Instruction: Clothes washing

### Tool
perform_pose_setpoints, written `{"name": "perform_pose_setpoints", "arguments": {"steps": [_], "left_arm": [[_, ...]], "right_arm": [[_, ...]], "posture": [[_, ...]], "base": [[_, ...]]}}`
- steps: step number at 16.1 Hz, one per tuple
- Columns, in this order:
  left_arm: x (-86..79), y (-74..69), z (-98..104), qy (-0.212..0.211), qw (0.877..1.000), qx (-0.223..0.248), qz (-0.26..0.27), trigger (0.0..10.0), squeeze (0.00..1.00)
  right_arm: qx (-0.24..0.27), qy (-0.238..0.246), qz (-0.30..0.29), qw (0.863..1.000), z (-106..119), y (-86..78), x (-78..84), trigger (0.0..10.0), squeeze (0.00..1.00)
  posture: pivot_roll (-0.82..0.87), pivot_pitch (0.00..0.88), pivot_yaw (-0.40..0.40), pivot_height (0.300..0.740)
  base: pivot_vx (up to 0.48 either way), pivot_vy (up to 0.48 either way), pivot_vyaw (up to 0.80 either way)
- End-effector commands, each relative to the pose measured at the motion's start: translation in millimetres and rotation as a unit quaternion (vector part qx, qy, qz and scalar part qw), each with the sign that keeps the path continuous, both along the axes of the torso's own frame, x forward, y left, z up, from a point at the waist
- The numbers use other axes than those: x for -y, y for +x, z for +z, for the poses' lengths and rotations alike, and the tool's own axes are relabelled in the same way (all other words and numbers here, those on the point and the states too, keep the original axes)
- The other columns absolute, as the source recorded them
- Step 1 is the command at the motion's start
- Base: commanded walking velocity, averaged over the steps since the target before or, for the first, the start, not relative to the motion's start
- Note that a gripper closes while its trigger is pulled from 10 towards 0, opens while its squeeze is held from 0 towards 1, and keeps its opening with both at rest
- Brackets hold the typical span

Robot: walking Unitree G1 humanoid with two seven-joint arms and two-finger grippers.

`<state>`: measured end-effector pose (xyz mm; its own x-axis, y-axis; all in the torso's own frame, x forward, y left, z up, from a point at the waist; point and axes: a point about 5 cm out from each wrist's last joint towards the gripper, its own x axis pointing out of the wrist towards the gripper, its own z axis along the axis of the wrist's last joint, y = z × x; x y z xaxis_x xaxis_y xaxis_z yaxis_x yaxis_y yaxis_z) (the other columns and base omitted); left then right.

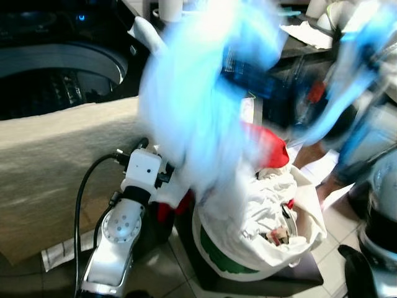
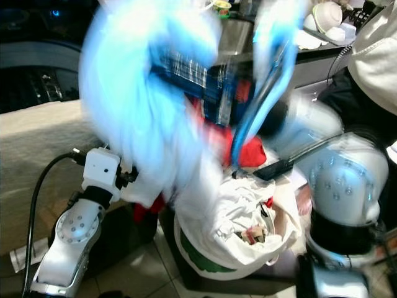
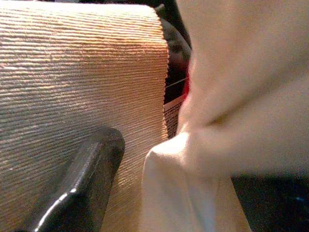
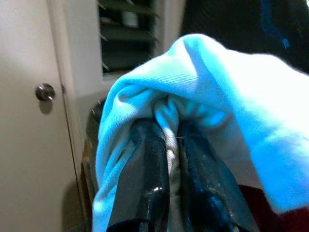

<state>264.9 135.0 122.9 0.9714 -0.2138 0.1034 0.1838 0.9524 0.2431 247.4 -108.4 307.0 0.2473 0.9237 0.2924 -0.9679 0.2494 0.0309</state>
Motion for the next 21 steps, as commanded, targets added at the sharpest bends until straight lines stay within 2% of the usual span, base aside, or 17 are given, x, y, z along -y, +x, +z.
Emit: {"name": "perform_pose_setpoints", "arguments": {"steps": [1,3,4,5,6,7,9,10,11,12,13,14,15,16,17,19,21], "left_arm": [[3.6,3.2,5,-0.006,1.000,0.006,-0.009,10.0,0.00],[4.4,2.2,4,-0.006,1.000,0.005,-0.012,10.0,0.00],[4.9,1.2,4,-0.006,1.000,0.004,-0.015,10.0,0.00],[4.6,0.6,4,-0.006,1.000,0.004,-0.015,10.0,0.00],[2.4,-1.3,5,-0.005,1.000,0.003,-0.015,10.0,0.00],[1.2,-2.2,4,-0.004,1.000,0.001,-0.016,10.0,0.00],[1.8,-3.4,4,-0.002,1.000,-0.001,-0.021,10.0,0.00],[1.9,-3.4,3,-0.001,1.000,-0.002,-0.024,10.0,0.00],[2.8,-2.9,3,-0.001,1.000,-0.003,-0.027,10.0,0.00],[4.0,-2.6,3,-0.002,1.000,-0.003,-0.029,10.0,0.00],[4.7,-2.6,3,-0.003,1.000,-0.003,-0.030,10.0,0.00],[5.2,-3.3,4,-0.003,0.999,-0.004,-0.032,10.0,0.00],[5.2,-3.9,4,-0.002,0.999,-0.005,-0.035,10.0,0.00],[4.9,-3.8,4,-0.001,0.999,-0.005,-0.036,10.0,0.00],[4.7,-3.4,4,0.000,0.999,-0.005,-0.036,10.0,0.00],[4.5,-1.5,5,-0.001,0.999,-0.003,-0.037,10.0,0.00],[6.5,-0.6,5,-0.002,0.999,-0.002,-0.038,10.0,0.00]], "right_arm": [[-0.005,-0.003,-0.032,0.999,-1,6.9,7.0,10.0,0.00],[-0.051,-0.035,-0.091,0.994,-31,19.8,23.8,10.0,0.00],[-0.074,-0.054,-0.081,0.993,-45,10.9,33.0,10.0,0.00],[-0.077,-0.057,-0.070,0.993,-46,5.1,34.8,10.0,0.00],[-0.065,-0.053,-0.027,0.996,-33,-18.9,40.8,10.0,0.00],[-0.055,-0.052,-0.006,0.997,-26,-31.5,44.5,10.0,0.00],[-0.111,-0.122,0.018,0.986,-56,-51.0,53.5,10.0,0.00],[-0.179,-0.179,0.012,0.967,-91,-61.7,65.8,10.0,0.00],[-0.228,-0.257,-0.018,0.939,-134,-67.0,82.3,10.0,0.00],[-0.267,-0.283,-0.084,0.917,-168,-61.7,96.1,10.0,0.00],[-0.284,-0.255,-0.149,0.912,-180,-50.1,98.6,10.0,0.00],[-0.272,-0.192,-0.199,0.922,-170,-35.8,90.4,10.0,0.00],[-0.264,-0.161,-0.202,0.929,-163,-32.2,82.3,10.0,0.00],[-0.255,-0.165,-0.201,0.931,-164,-31.9,80.3,10.0,0.00],[-0.252,-0.165,-0.207,0.931,-166,-31.4,81.1,10.0,1.00],[-0.242,-0.159,-0.208,0.934,-171,-26.0,81.2,10.0,1.00],[-0.209,-0.143,-0.266,0.930,-166,-7.8,85.0,10.0,1.00]], "posture": [[0.11,0.000,-0.092,0.740],[0.11,0.000,-0.084,0.740],[0.12,0.000,-0.086,0.740],[0.12,0.000,-0.084,0.740],[0.12,0.000,-0.081,0.740],[0.10,0.000,-0.075,0.740],[0.10,0.000,-0.076,0.740],[0.09,0.000,-0.073,0.740],[0.09,0.000,-0.072,0.740],[0.09,0.000,-0.069,0.740],[0.09,0.000,-0.068,0.740],[0.09,0.000,-0.060,0.740],[0.09,0.000,-0.059,0.740],[0.09,0.000,-0.059,0.740],[0.10,0.000,-0.056,0.740],[0.09,0.000,-0.054,0.740],[0.09,0.000,-0.052,0.740]], "base": [[0.000,0.000,0.00],[0.000,0.000,0.00],[0.000,0.000,0.00],[0.000,0.000,0.00],[0.000,0.000,0.00],[0.000,0.000,0.00],[0.000,0.000,0.00],[0.000,0.000,0.00],[0.000,0.000,0.00],[0.000,0.000,0.00],[0.000,0.000,0.00],[0.000,0.000,0.00],[0.000,0.000,0.00],[0.000,0.000,0.00],[0.000,0.000,0.00],[0.000,0.000,0.00],[0.000,0.000,0.00]]}}
